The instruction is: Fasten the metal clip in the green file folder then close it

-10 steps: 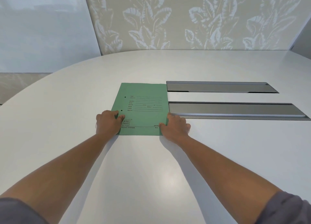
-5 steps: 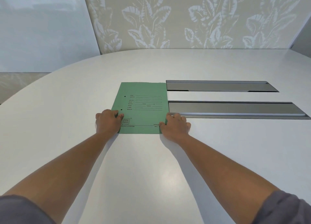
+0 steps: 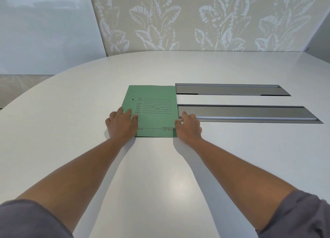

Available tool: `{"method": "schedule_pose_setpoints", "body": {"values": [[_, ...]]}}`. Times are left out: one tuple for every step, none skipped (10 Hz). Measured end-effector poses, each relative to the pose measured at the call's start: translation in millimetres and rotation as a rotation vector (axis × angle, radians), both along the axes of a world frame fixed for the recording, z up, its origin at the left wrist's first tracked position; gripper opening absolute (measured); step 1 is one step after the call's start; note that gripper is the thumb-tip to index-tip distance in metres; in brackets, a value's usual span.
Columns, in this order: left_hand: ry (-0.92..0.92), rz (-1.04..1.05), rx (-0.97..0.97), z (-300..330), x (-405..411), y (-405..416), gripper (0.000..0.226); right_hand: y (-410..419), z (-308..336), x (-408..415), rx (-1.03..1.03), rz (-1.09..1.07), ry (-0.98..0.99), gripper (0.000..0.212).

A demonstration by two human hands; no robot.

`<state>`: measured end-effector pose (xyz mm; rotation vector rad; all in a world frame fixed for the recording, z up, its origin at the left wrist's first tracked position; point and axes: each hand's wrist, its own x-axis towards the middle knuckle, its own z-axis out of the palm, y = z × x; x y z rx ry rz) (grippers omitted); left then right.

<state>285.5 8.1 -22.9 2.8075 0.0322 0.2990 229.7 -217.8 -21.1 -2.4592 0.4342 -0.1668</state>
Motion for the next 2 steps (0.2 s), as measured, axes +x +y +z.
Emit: {"method": "schedule_pose_setpoints", "body": {"values": [[-0.071, -0.100, -0.018, 11.2, -13.1, -13.9, 0.053, -2.9, 15.0, -11.1, -0.064, 0.032, -0.089, 0.046], [-0.150, -0.217, 0.009, 34.2, -26.3, -27.8, 0.058, -5.0, 42.1, -22.0, -0.184, 0.079, -0.211, 0.056]]}}
